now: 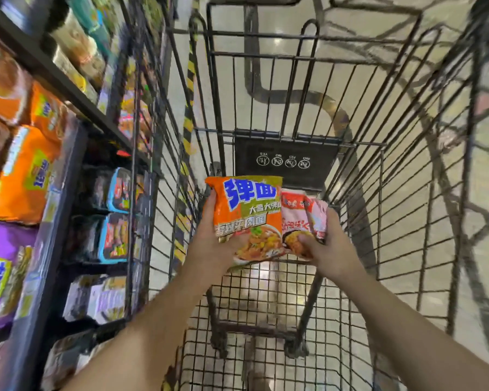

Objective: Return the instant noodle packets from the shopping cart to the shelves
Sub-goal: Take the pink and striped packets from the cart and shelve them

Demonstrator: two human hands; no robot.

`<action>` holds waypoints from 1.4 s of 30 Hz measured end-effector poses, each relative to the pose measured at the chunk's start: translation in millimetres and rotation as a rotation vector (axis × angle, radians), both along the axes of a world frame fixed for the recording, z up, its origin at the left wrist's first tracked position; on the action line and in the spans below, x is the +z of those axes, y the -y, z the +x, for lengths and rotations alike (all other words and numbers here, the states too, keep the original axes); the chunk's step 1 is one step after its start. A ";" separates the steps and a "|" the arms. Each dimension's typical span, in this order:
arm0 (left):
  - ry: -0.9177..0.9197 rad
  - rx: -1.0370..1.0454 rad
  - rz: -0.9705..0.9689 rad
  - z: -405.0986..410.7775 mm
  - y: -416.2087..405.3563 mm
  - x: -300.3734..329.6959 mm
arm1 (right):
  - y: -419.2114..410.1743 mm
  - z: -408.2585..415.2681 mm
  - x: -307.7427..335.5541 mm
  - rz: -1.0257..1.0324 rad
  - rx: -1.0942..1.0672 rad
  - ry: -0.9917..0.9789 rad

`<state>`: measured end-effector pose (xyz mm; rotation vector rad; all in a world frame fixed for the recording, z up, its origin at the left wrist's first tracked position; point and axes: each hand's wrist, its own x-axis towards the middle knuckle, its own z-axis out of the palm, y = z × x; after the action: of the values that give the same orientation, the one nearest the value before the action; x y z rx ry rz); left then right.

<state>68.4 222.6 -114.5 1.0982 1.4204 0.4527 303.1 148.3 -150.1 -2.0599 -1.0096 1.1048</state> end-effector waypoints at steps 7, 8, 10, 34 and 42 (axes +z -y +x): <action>0.102 -0.031 0.161 -21.2 33.2 95.9 | 36.4 -5.7 99.2 0.114 -0.069 -0.089; 0.124 -0.045 0.185 -26.0 40.5 113.5 | 44.6 -7.2 116.2 0.135 -0.074 -0.091; 0.165 -0.084 0.254 -39.8 56.3 144.5 | 61.9 -9.9 150.4 0.184 -0.052 -0.078; 0.340 -0.044 0.795 -218.0 204.8 499.7 | 225.6 -115.9 552.3 0.585 0.140 0.009; 0.295 0.097 0.865 -236.4 259.0 564.8 | 229.1 -124.5 623.7 0.680 0.327 0.016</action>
<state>-168.0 -36.4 450.2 1.5529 1.0141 1.3203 178.6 -80.8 473.6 -1.3893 -1.5162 0.7397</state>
